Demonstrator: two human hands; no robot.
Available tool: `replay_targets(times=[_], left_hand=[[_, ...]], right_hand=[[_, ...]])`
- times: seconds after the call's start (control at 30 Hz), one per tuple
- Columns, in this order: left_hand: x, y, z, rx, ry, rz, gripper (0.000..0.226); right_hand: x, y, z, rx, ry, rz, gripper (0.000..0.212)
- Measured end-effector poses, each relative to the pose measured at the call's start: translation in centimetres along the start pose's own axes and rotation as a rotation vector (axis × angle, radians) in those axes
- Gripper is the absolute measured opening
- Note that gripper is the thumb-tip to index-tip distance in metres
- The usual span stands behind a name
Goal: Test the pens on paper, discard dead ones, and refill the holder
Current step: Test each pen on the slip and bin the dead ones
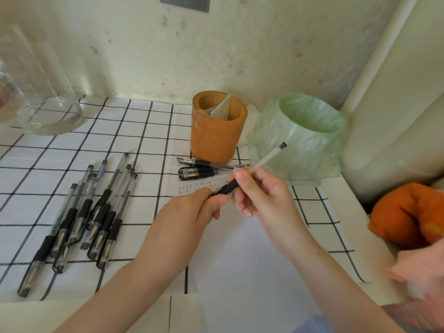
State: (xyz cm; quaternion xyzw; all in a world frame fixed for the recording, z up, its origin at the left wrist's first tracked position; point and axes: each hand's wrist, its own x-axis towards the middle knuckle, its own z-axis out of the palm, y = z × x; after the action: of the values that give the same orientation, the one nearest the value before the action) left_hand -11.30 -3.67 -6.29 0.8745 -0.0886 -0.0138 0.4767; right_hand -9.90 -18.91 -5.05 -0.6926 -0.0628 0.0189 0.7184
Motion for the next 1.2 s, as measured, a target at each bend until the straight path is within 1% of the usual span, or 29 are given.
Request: replay_targets(times=[0.1, 0.17, 0.27, 0.33, 0.4, 0.47, 0.53, 0.6, 0.63, 0.67, 0.7, 0.73, 0.8, 0.87, 0.9, 0.93, 1.0, 1.03, 1.1, 1.13, 1.2], left_hand=[[0.8, 0.6, 0.4, -0.051, -0.007, 0.019, 0.038], [1.5, 1.3, 0.4, -0.08, 0.011, 0.047, 0.039], [2.3, 2.1, 0.4, -0.127, 0.036, 0.057, 0.048], [2.4, 2.3, 0.7, -0.108, 0.049, 0.084, 0.047], [2.4, 2.5, 1.1, -0.076, 0.026, 0.098, 0.045], [2.1, 2.7, 1.5, -0.057, -0.004, 0.099, 0.044], [1.9, 2.8, 1.7, -0.022, -0.014, 0.109, 0.037], [1.8, 2.9, 1.7, -0.001, -0.014, 0.117, 0.025], [1.7, 2.9, 1.6, 0.006, -0.014, 0.118, 0.022], [1.6, 2.9, 1.5, 0.014, -0.016, 0.119, 0.021], [1.5, 2.8, 1.4, 0.024, -0.017, 0.123, 0.021], [1.5, 2.8, 1.3, 0.034, -0.021, 0.124, 0.021], [1.4, 2.8, 0.9, 0.037, -0.027, 0.114, 0.024], [1.2, 2.6, 0.6, 0.048, -0.023, 0.102, 0.025], [1.1, 2.4, 0.4, 0.061, -0.02, 0.094, 0.024], [1.0, 2.2, 0.1, 0.078, -0.019, 0.083, 0.023], [0.5, 1.7, -0.3, 0.128, -0.021, 0.068, 0.021], [0.2, 1.3, -0.6, 0.164, -0.021, 0.06, 0.02], [-0.4, 0.3, -1.3, 0.263, -0.019, 0.045, 0.02], [-0.6, -0.1, -1.7, 0.316, -0.009, 0.037, 0.021], [-1.1, -1.1, -2.8, 0.419, 0.049, 0.025, 0.022]], right_hand=[[0.1, -0.6, -0.3, -0.046, 0.07, -0.012, 0.021], [0.1, -1.4, -0.8, -0.058, 0.149, -0.043, 0.022], [1.0, -3.9, -3.3, -0.069, 0.387, -0.16, 0.021], [2.6, -6.2, -6.0, -0.116, 0.55, -0.255, 0.023], [4.8, -8.1, -8.5, -0.356, 0.668, -0.296, 0.03], [7.4, -9.4, -10.1, -0.643, 0.708, -0.28, 0.04], [9.6, -9.9, -10.9, -0.891, 0.652, -0.184, 0.047], [11.4, -9.8, -11.2, -1.133, 0.524, 0.009, 0.048], [11.9, -9.6, -11.1, -1.225, 0.461, 0.113, 0.048], [12.2, -9.4, -10.8, -1.293, 0.422, 0.176, 0.049], [12.2, -9.2, -10.4, -1.332, 0.417, 0.192, 0.05], [11.9, -9.1, -9.9, -1.344, 0.436, 0.162, 0.049], [10.5, -8.9, -8.8, -1.316, 0.48, 0.014, 0.048], [8.2, -8.3, -7.1, -1.205, 0.493, -0.144, 0.043], [6.8, -7.7, -6.0, -1.1, 0.464, -0.18, 0.04], [5.3, -7.1, -4.6, -0.973, 0.4, -0.179, 0.037], [2.4, -5.2, -1.9, -0.789, 0.201, -0.079, 0.031], [1.3, -4.0, -0.7, -0.772, 0.088, -0.025, 0.029], [-0.1, -1.4, 0.9, -0.834, -0.095, 0.026, 0.027], [-0.4, -0.3, 1.4, -0.88, -0.152, 0.035, 0.027], [-0.4, 1.2, 1.8, -0.942, -0.201, 0.055, 0.025]])
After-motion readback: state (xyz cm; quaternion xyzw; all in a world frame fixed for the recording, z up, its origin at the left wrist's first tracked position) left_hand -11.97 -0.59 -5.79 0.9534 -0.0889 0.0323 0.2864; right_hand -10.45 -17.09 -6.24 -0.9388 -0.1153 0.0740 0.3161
